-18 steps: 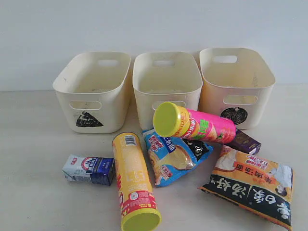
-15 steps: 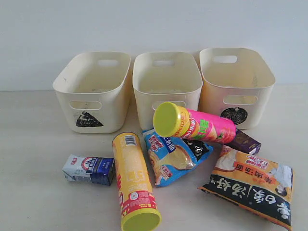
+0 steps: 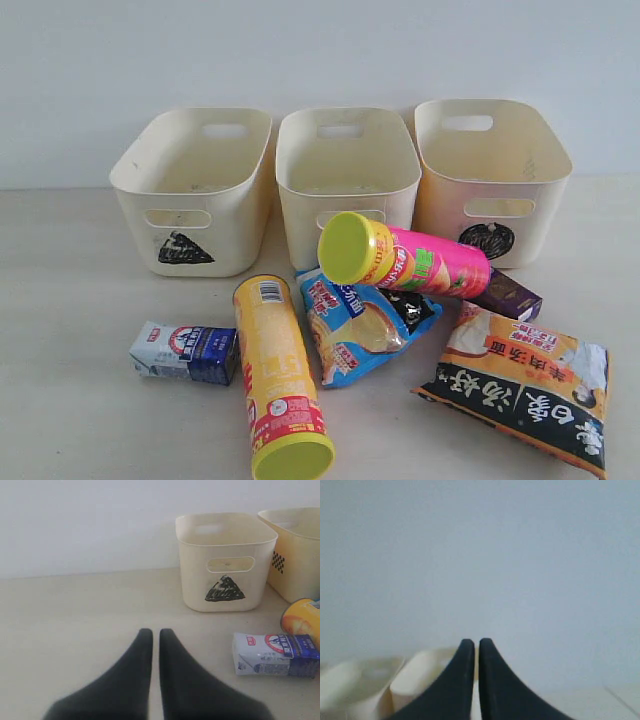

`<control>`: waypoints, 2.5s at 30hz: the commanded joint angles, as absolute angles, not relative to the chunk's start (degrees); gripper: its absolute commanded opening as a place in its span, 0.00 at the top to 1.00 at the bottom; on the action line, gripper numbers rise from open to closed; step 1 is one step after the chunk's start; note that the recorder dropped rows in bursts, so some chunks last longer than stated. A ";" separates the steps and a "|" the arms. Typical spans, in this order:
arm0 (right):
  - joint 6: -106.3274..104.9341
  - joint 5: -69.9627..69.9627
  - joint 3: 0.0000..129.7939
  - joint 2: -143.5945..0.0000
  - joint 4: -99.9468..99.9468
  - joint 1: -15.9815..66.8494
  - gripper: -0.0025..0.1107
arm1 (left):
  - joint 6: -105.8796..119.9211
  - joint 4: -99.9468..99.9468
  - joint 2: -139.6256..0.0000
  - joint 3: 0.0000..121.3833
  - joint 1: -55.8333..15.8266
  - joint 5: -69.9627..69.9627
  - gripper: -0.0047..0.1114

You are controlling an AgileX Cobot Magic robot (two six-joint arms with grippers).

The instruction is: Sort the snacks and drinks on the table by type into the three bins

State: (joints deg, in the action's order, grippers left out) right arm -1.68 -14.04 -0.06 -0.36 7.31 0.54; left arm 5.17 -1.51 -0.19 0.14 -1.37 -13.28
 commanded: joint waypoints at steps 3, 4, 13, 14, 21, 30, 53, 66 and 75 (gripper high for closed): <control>3.83 -39.61 0.00 0.00 8.82 0.58 0.97 | 5.38 -1.52 0.00 0.00 -1.18 -12.88 0.92; 7.27 -38.70 0.46 0.00 9.93 0.58 0.97 | 5.38 -1.52 0.00 0.00 -1.18 -12.88 0.92; 1.50 -18.28 22.60 -11.94 10.00 0.58 0.97 | 5.38 -1.52 0.00 0.00 -1.18 -12.88 0.92; 0.44 -19.04 24.51 -13.89 10.00 0.58 0.97 | 5.38 -1.52 0.00 0.00 -1.18 -12.88 0.92; 2.68 -20.45 34.86 -29.35 10.00 0.58 0.97 | 5.38 -1.52 0.00 0.00 -1.18 -12.88 0.92; 2.38 6.34 46.20 -47.77 10.00 0.58 0.97 | 5.38 -1.52 0.00 0.00 -1.18 -12.88 0.92; -8.12 37.57 52.50 -81.40 22.84 -1.96 0.97 | 5.38 -1.52 0.00 0.00 -1.18 -12.88 0.92; -40.00 45.78 39.95 -91.37 57.63 -21.84 0.58 | 5.38 -1.52 0.00 0.00 -1.18 -12.88 0.92; -40.90 41.07 38.69 -95.25 58.08 -21.61 0.14 | 5.38 -1.52 0.00 0.00 -1.18 -12.88 0.92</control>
